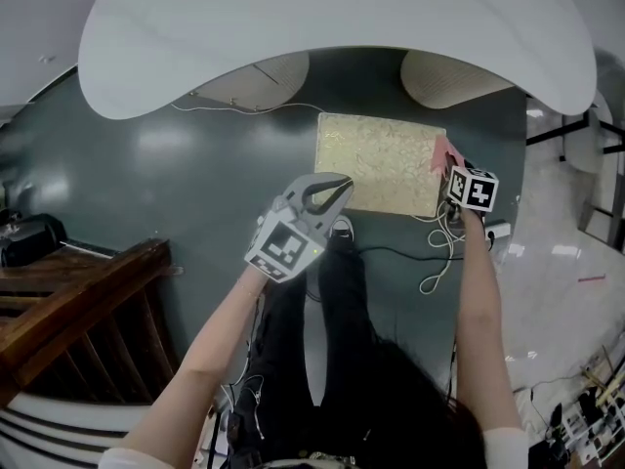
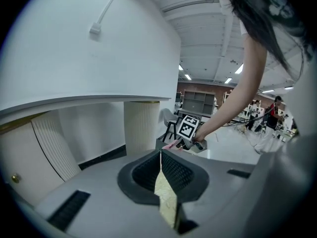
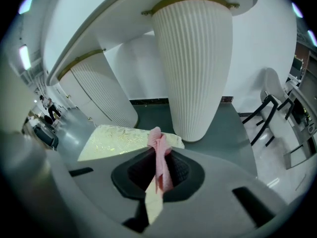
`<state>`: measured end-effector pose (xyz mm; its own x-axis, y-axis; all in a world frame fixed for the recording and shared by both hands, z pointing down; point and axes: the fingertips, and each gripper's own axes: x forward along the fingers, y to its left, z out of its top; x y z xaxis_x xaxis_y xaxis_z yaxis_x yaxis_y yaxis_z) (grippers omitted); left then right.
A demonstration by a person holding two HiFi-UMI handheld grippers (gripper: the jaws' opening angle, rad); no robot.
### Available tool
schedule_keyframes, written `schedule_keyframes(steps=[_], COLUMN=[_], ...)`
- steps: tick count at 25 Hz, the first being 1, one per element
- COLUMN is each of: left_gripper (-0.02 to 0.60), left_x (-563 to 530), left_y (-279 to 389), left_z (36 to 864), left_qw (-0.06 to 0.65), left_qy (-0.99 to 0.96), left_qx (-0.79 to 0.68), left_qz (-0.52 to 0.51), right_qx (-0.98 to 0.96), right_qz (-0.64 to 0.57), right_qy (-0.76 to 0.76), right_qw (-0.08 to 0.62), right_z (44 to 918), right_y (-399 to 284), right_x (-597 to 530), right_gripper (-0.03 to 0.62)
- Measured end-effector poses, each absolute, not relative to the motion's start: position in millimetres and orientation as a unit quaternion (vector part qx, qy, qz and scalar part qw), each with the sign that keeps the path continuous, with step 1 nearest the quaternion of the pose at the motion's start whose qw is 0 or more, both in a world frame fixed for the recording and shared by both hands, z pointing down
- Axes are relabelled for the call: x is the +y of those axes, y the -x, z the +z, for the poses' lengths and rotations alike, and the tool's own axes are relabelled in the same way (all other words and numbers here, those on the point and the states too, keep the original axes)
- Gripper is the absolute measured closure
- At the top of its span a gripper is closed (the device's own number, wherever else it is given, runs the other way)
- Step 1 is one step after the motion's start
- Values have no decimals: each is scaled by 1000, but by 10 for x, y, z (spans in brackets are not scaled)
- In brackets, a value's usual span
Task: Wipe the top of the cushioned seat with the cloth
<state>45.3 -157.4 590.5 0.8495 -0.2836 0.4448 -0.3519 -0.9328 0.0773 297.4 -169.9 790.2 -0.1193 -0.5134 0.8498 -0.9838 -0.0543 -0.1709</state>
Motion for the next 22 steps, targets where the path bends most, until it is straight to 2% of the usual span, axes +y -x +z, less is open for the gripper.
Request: schedule_keyframes(steps=[7, 16, 22], left_gripper=[575, 575, 575], left_x=[-1645, -1717, -1795], left_y=[-283, 233, 573], left_z=[5764, 5829, 5879], left_qw=[76, 86, 98], left_qy=[-955, -946, -940], left_qx=[-188, -218, -242], left_qz=[217, 223, 219], right_qx=[-705, -746, -750], right_qz=[390, 414, 433], right_qy=[-535, -468, -439], right_qw=[254, 229, 238], right_z=[7605, 7744, 7916], right_y=[-2082, -661, -25], right_x=[-1809, -1972, -1973], right_gripper=[583, 583, 583])
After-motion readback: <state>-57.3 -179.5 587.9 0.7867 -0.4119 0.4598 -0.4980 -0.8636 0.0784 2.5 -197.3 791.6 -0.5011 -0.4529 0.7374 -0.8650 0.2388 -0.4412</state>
